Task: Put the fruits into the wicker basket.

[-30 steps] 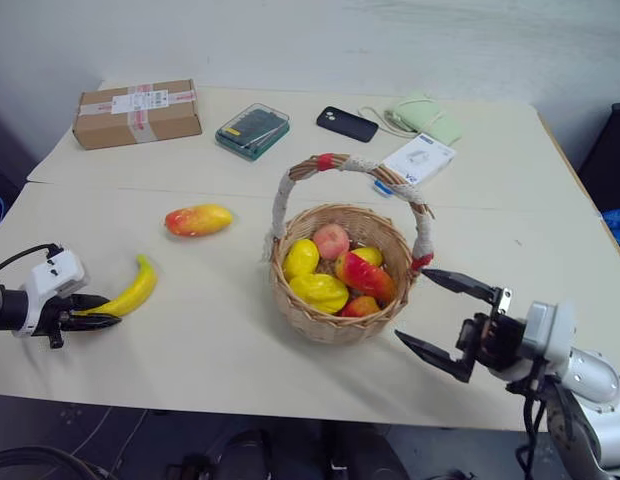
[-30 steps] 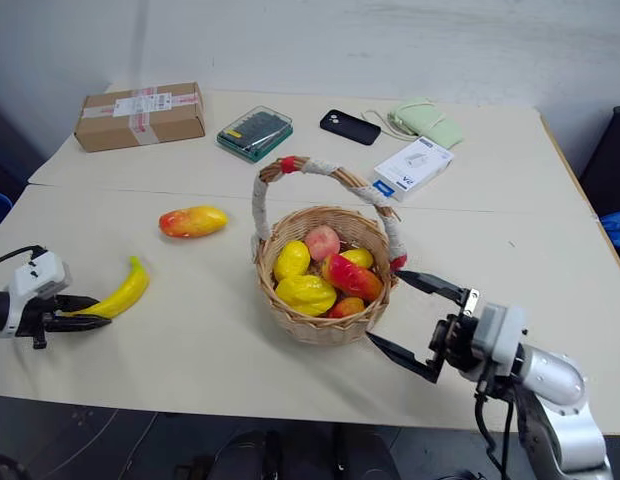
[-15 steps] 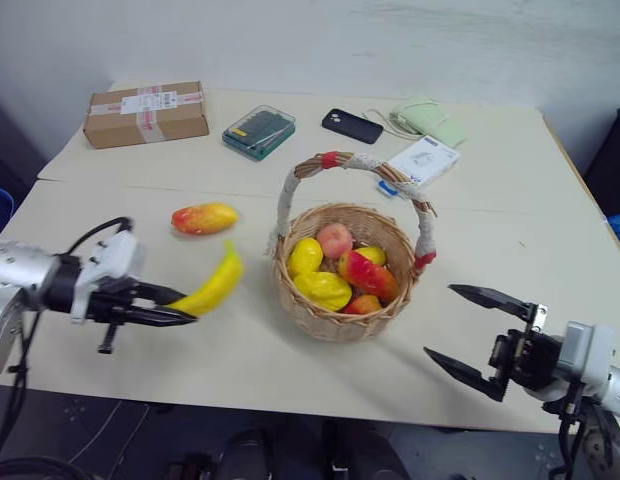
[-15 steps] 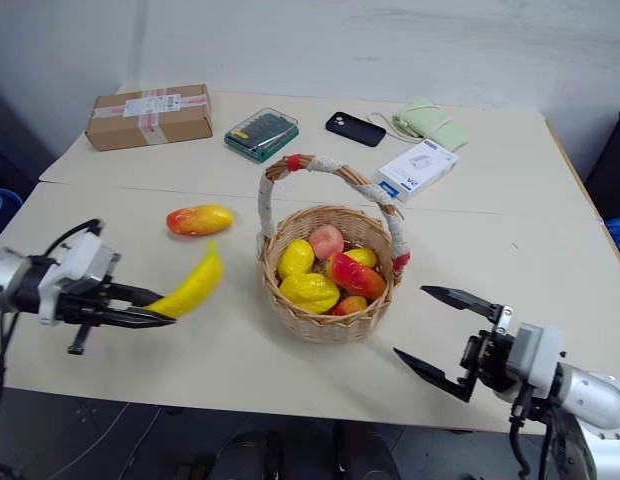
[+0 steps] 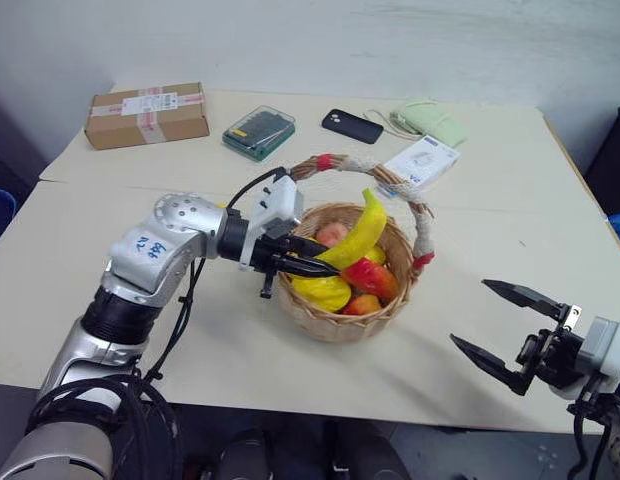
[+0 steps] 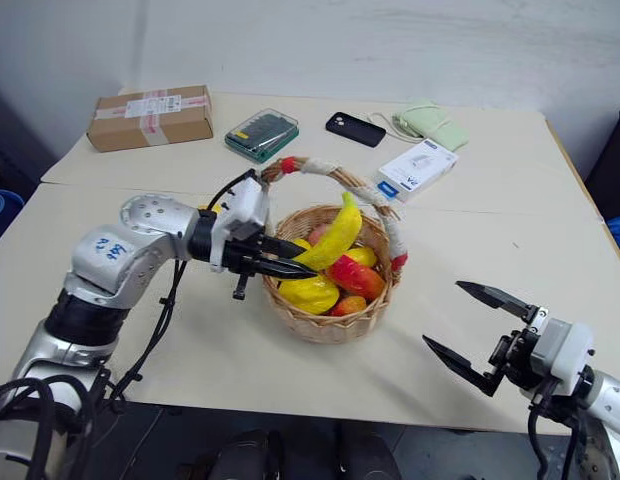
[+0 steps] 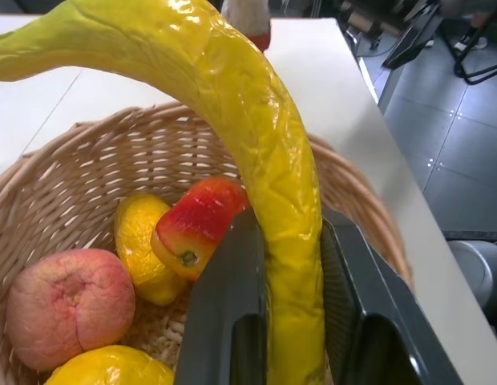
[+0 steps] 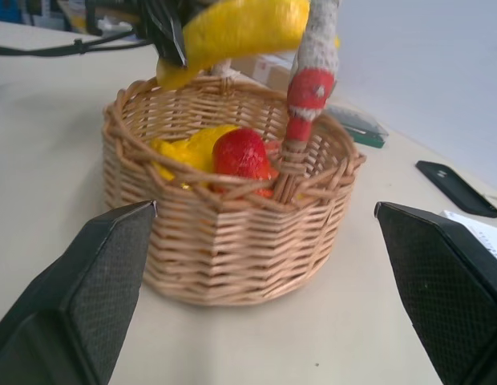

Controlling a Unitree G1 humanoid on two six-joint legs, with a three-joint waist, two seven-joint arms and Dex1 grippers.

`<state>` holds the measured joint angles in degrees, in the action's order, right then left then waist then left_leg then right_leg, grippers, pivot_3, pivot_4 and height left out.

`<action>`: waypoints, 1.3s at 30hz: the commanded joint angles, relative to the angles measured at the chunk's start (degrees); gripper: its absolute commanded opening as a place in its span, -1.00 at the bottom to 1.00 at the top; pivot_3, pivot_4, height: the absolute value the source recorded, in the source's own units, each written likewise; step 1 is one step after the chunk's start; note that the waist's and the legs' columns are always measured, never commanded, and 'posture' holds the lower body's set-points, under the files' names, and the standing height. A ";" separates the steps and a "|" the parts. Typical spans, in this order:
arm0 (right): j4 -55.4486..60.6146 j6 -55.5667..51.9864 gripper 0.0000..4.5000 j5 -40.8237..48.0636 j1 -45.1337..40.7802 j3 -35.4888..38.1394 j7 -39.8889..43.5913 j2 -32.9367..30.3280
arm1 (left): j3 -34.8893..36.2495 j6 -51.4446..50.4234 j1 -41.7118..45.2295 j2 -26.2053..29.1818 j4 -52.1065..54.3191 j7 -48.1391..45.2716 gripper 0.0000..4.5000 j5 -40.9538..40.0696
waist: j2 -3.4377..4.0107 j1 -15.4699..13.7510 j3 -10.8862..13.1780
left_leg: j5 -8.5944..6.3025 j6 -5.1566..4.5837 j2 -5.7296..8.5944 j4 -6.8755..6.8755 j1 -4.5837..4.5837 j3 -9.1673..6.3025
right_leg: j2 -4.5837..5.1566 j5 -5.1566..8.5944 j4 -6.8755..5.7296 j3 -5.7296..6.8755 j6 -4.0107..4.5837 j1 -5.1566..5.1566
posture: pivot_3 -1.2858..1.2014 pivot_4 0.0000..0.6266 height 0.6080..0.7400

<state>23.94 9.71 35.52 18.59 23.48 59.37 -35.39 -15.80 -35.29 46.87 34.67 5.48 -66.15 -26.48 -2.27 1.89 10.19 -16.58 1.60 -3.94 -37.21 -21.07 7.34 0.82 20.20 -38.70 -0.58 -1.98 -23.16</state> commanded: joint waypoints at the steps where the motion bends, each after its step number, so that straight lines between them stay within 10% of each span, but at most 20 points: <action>1: 5.01 -1.34 1.00 0.06 0.46 -0.24 -3.12 0.58 | 3.20 5.67 -1.11 -0.79 1.51 -1.12 -0.09 -0.17 | 0.01 -0.13 0.00 | 0.01 0.02 0.00 0.00 0.00 -0.01 | 0.00 0.00 -0.01 -0.01 0.00 0.00 | 0.03 -0.52 1.00; 4: 7.28 -3.21 1.00 0.76 0.16 -1.29 -5.36 1.05 | 7.96 15.90 -4.54 -0.55 2.03 -4.32 0.30 -1.10 | 0.07 -0.07 -0.03 | 0.02 0.03 0.00 -0.01 0.01 -0.02 | 0.00 0.00 -0.03 -0.03 0.00 0.01 | 0.03 -0.52 1.00; 12: 11.82 -9.24 1.00 5.30 -5.67 -4.37 -7.57 -0.58 | 25.04 10.43 -17.36 13.64 3.39 -6.06 0.30 -7.15 | 0.11 0.67 -0.01 | 0.04 0.07 -0.12 0.01 0.03 -0.07 | -0.08 0.00 -0.06 -0.04 0.01 0.01 | 0.03 -0.52 1.00; 24: 17.33 -13.83 1.00 4.39 -19.02 -9.17 -14.83 -0.13 | 50.29 26.18 -39.24 21.17 -34.22 6.93 0.97 2.29 | -0.07 1.13 -0.07 | -0.21 -0.31 -0.04 0.12 -0.17 -0.27 | 0.28 0.03 0.05 0.35 0.08 -0.14 | 0.03 -0.52 1.00; 32: 16.64 -13.03 1.00 4.02 -18.05 -7.58 -14.22 -0.43 | 34.32 24.70 -23.11 20.37 -31.39 1.26 0.97 6.02 | -0.29 -2.01 -0.18 | -0.31 -0.67 0.24 0.01 -0.18 -0.41 | 0.88 0.05 0.16 0.94 0.10 0.26 | 0.03 -0.52 1.00; 39: 14.43 -10.86 1.00 3.66 -15.57 -5.06 -11.43 -0.50 | 12.00 40.29 7.95 11.72 -56.44 1.40 0.97 26.77 | -0.30 -1.65 -0.21 | -0.29 -0.68 0.20 -0.02 -0.18 -0.30 | 0.73 0.03 0.49 1.13 0.08 0.53 | 0.03 -0.52 1.00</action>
<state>37.72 -2.53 39.01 2.58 16.52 47.33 -35.66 -0.79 0.37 52.15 46.32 -45.95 -65.85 -4.87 -2.57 0.23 9.98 -16.77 1.11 -3.79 -37.20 -21.26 7.14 1.46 20.23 -38.12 0.47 -1.91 -22.67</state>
